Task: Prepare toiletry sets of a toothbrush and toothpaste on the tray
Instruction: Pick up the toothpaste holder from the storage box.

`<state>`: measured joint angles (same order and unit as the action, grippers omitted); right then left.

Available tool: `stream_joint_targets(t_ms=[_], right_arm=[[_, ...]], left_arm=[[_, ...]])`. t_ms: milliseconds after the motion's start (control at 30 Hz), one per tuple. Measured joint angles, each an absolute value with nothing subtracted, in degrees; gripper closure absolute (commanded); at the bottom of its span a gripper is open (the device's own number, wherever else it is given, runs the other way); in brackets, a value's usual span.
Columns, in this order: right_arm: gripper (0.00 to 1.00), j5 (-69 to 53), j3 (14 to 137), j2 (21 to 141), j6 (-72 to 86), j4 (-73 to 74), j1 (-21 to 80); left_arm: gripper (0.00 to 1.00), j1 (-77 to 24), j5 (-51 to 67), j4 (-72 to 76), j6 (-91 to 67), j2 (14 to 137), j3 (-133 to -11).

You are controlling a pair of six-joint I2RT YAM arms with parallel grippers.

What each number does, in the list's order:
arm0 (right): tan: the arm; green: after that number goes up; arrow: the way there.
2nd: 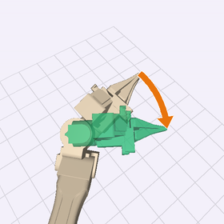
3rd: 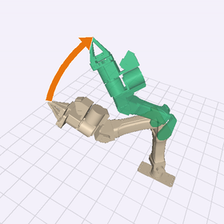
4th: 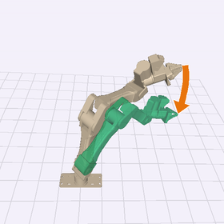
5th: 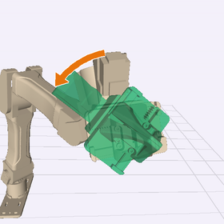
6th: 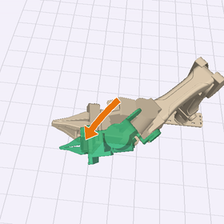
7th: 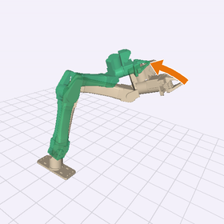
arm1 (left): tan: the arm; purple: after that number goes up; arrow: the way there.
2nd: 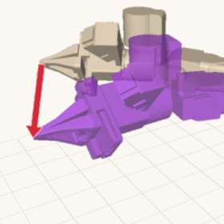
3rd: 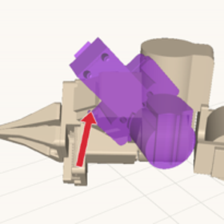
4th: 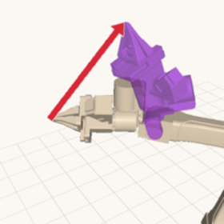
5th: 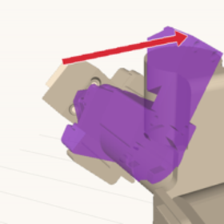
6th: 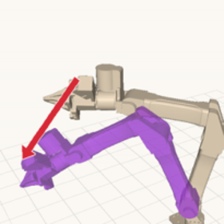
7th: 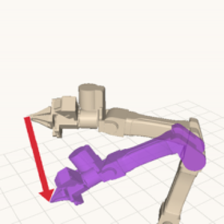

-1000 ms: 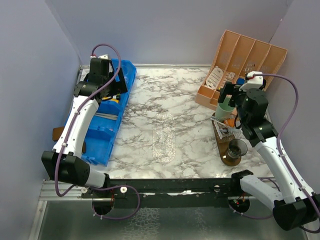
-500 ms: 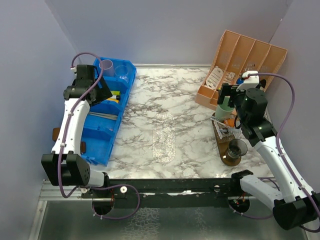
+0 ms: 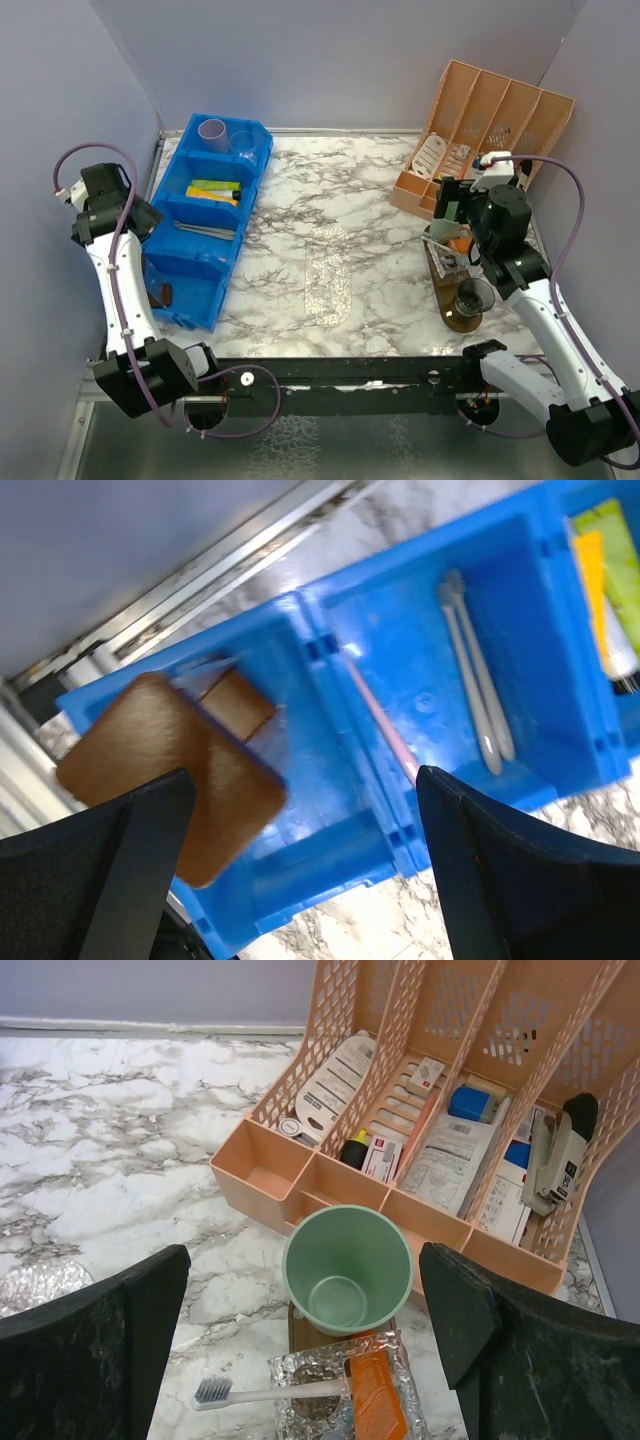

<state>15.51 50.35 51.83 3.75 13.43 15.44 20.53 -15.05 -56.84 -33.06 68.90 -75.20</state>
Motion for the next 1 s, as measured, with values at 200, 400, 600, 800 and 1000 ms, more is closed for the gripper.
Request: stream_joint_targets(t_ms=[200, 400, 600, 800, 1000], right_arm=[[0.00, 15.55, 49.54, 51.57, 3.33, 13.39, 15.70], [0.00, 15.57, 49.30, 51.59, 3.07, 13.23, 15.70], [0.00, 15.57, 49.30, 51.75, 2.70, 13.23, 15.70], [0.00, 15.57, 49.30, 52.18, 2.68, 13.17, 15.70], [0.00, 15.55, 49.30, 52.93, 2.66, 12.71, 15.70]], left_arm=[[0.01, 28.75, -15.29, -59.13, -35.86, 65.54, -72.73], [0.01, 33.95, -16.69, -61.87, -40.66, 62.35, -71.35], [0.01, 36.32, -15.49, -60.93, -47.37, 61.67, -66.94], [0.01, 36.91, -12.53, -51.90, -52.75, 56.14, -59.09], [0.09, 37.50, -10.48, -44.18, -57.49, 51.90, -52.45]])
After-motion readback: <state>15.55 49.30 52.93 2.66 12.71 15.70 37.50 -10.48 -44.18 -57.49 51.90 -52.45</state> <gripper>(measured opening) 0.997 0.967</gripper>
